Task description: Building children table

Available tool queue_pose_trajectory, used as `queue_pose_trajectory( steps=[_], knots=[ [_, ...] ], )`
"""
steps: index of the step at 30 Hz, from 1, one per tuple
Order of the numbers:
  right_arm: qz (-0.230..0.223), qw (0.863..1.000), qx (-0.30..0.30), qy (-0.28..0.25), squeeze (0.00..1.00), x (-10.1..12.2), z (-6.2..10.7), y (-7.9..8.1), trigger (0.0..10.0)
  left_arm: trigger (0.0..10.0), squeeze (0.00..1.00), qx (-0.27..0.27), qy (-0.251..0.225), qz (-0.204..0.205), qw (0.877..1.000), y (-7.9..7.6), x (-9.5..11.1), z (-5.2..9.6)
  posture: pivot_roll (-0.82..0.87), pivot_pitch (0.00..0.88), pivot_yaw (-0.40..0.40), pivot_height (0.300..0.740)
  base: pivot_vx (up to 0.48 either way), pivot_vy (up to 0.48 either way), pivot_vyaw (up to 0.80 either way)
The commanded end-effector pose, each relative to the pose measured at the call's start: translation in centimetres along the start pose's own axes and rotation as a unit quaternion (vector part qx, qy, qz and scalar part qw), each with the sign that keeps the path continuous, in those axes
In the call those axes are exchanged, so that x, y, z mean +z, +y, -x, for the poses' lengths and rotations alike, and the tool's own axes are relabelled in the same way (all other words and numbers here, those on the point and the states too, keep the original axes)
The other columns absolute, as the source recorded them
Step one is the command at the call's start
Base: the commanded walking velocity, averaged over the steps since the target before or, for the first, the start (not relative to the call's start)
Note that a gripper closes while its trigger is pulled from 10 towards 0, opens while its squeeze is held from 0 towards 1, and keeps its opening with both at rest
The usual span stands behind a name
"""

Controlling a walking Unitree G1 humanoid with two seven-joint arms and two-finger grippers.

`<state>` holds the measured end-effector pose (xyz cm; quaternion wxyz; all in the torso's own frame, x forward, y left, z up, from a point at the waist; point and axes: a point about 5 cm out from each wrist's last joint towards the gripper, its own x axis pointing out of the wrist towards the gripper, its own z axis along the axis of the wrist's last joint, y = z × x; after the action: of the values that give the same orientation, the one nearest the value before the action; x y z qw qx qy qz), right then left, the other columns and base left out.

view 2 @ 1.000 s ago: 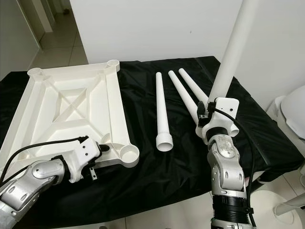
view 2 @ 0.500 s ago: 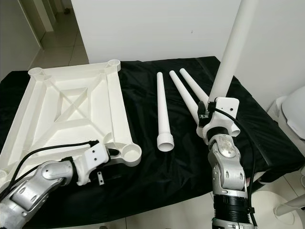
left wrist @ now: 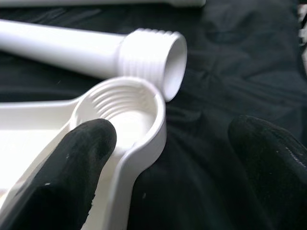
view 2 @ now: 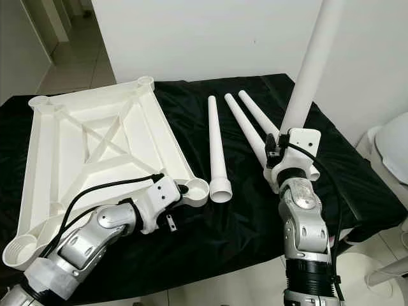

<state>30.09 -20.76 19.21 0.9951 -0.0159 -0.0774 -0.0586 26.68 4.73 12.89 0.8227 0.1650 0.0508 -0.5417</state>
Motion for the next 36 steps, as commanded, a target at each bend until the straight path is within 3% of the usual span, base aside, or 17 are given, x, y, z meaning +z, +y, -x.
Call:
queue_pose_trajectory(
  steps=[1,8,11,17,19,24,26,36],
  knots=[
    [-0.003,1.0,0.002,-0.008,0.0,0.4,-0.2,0.4,10.0,10.0,0.0,0.068,0.019,0.002,0.998,0.9,-0.5,0.0,-0.1,0.037,0.045,0.74,0.0,0.0,0.0],
    [-0.003,1.0,0.019,-0.013,0.0,0.5,-0.3,1.0,10.0,10.0,0.0,0.073,0.0,0.011,0.997,1.1,0.5,-0.7,-0.11,0.035,0.041,0.74,0.0,0.0,0.0],
    [-0.006,0.998,0.05,-0.026,0.0,0.8,-0.3,2.0,10.0,10.0,0.0,0.073,-0.019,0.014,0.997,1.3,1.5,-1.1,-0.11,0.039,0.04,0.74,0.0,0.0,0.0],
    [-0.008,0.997,0.068,-0.037,0.0,1.1,-0.2,2.6,10.0,10.0,0.0,0.096,-0.057,0.024,0.993,2.1,3.0,-1.0,-0.11,0.04,0.042,0.74,0.0,0.0,0.0],
    [-0.012,0.996,0.075,-0.047,0.0,1.3,0.1,2.8,10.0,10.0,0.0,0.138,-0.098,0.047,0.984,3.6,4.8,-0.4,-0.1,0.039,0.046,0.74,0.0,0.0,0.0],
    [-0.016,0.996,0.069,-0.052,0.0,1.3,0.3,2.8,10.0,10.0,0.0,0.182,-0.133,0.059,0.972,5.3,6.4,0.3,-0.09,0.035,0.05,0.74,0.0,0.0,0.0],
    [-0.018,0.996,0.065,-0.054,0.0,1.2,0.4,2.7,10.0,10.0,0.0,0.221,-0.157,0.07,0.96,6.8,7.5,1.0,-0.08,0.028,0.061,0.74,0.0,0.0,0.0],
    [0.004,0.995,0.079,-0.06,0.0,1.2,0.5,2.6,10.0,10.0,0.0,0.297,-0.175,0.106,0.933,9.7,8.5,2.3,-0.07,0.008,0.126,0.74,0.0,0.0,0.0]
  ],
)
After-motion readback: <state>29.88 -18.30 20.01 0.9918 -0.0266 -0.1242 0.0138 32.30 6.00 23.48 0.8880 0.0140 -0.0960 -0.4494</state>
